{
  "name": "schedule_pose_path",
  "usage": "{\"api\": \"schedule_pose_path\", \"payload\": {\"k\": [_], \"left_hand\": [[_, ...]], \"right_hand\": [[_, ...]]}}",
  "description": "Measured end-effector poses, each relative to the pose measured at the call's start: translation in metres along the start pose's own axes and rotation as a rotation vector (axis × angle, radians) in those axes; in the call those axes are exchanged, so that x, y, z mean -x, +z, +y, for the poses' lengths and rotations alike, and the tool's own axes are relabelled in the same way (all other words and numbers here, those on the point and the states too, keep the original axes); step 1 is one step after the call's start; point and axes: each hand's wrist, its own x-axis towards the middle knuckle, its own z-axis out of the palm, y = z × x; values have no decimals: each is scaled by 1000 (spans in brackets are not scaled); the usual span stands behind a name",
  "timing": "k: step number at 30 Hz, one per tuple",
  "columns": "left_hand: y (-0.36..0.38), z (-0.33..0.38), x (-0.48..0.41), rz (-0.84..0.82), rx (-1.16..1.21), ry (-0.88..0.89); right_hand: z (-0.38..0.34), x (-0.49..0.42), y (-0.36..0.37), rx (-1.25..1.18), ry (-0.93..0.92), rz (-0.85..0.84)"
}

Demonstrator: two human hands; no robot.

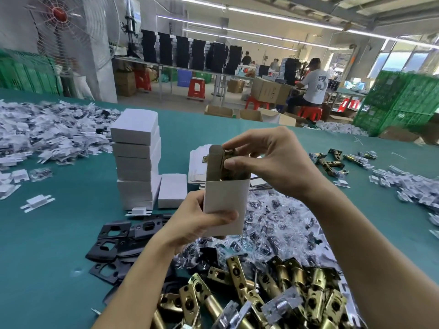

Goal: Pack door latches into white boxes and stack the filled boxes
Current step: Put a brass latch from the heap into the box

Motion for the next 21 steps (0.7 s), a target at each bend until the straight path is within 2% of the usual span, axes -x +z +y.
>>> {"api": "schedule_pose_path", "payload": {"k": [4, 8, 12, 14, 16, 19, 21], "left_hand": [[0, 3, 0, 29, 50, 10], [1, 1, 0, 75, 39, -3], [-3, -1, 0, 128, 52, -6], [-4, 0, -1, 159, 111, 30], [-4, 2, 0, 175, 177, 82], [-3, 4, -1, 193, 281, 146], [-3, 5, -2, 203, 297, 161]], "right_hand": [[4, 0, 7, 129, -34, 11], [15, 4, 10, 372, -70, -47], [39, 13, -9, 256, -53, 268], [58, 22, -20, 196, 84, 362], [86, 36, -28, 196, 304, 382], [126, 64, -35, 271, 598, 357], [146, 80, -36, 383, 708, 294]]}}
